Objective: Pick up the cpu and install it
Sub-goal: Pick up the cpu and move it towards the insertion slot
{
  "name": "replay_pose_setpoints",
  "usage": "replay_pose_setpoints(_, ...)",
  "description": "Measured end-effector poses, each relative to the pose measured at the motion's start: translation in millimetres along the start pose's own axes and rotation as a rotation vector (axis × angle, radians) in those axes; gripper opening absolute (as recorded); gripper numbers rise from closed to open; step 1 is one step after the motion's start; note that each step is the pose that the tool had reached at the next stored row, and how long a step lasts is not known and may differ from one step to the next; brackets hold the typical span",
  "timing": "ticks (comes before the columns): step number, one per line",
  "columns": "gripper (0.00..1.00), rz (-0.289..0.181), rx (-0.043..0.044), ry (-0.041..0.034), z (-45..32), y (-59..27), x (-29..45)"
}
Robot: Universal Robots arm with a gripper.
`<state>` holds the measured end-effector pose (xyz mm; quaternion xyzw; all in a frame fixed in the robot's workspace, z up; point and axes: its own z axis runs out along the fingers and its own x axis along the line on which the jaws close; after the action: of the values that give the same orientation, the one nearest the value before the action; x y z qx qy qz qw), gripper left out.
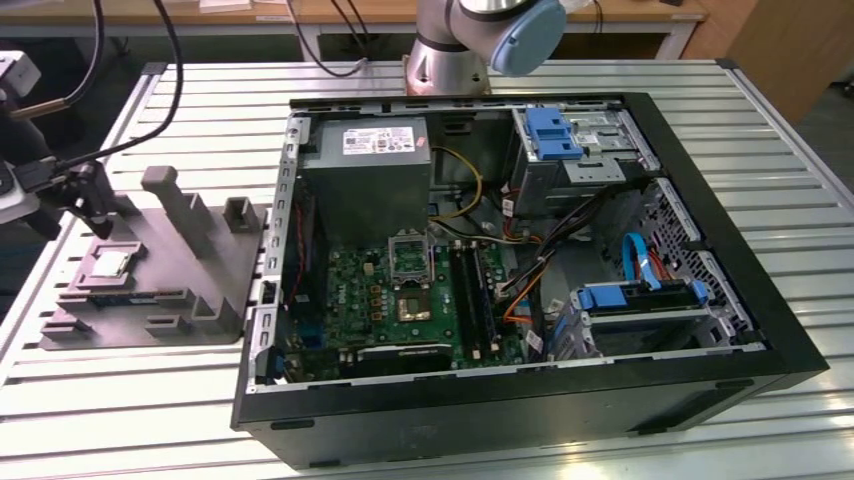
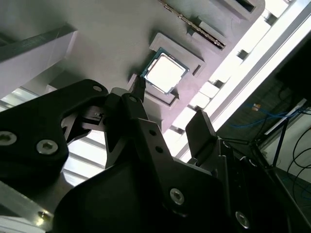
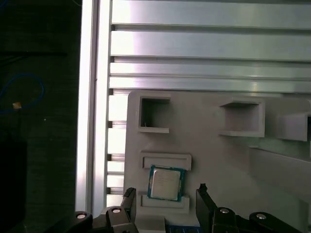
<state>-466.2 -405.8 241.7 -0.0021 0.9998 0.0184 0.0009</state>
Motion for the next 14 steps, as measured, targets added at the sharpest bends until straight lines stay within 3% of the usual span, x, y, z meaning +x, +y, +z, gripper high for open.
replay_pose_setpoints(14,0.6,0.001,0.0,-0.0003,20.9,-0.8,-0.2)
